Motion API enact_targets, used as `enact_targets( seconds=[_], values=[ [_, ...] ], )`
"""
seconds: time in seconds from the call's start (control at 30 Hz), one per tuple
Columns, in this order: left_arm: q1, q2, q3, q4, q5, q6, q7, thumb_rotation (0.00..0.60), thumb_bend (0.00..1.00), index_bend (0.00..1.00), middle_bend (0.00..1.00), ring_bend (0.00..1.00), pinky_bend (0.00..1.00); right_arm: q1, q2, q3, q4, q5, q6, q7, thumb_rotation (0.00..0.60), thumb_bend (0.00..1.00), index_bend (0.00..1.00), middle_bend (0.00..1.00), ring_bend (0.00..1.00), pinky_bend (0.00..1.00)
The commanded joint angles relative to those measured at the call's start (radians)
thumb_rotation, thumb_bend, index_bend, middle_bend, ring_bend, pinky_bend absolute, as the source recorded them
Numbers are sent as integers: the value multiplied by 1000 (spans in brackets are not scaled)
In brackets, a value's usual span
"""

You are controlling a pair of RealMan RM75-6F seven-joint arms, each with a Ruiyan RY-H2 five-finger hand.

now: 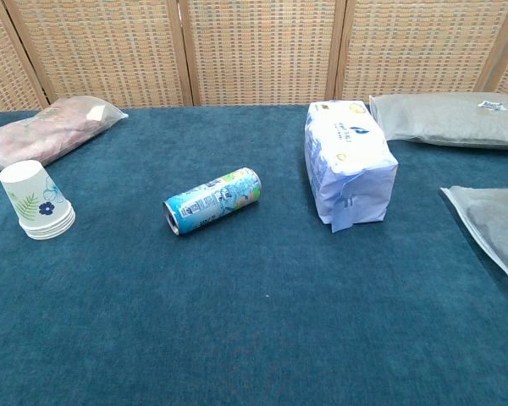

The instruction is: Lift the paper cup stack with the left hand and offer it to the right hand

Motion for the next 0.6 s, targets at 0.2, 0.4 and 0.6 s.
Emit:
enact_targets(
  seconds=[0.2,0.4,0.6],
  values=[
    [-3,2,-4,7,-11,-10,-14,600,95,0,0,0,0,0,2,-1,-2,0,-3,1,600,0,0,0,0,0],
    [-50,-16,-26,53,-33,-74,-32,600,96,0,0,0,0,1,6,-3,-6,2,-10,7,600,0,0,0,0,0],
    [-175,-106,-82,226,-46,-211,-115,600,96,0,0,26,90,5,11,2,-5,23,-23,16,600,0,0,0,0,0]
  ],
)
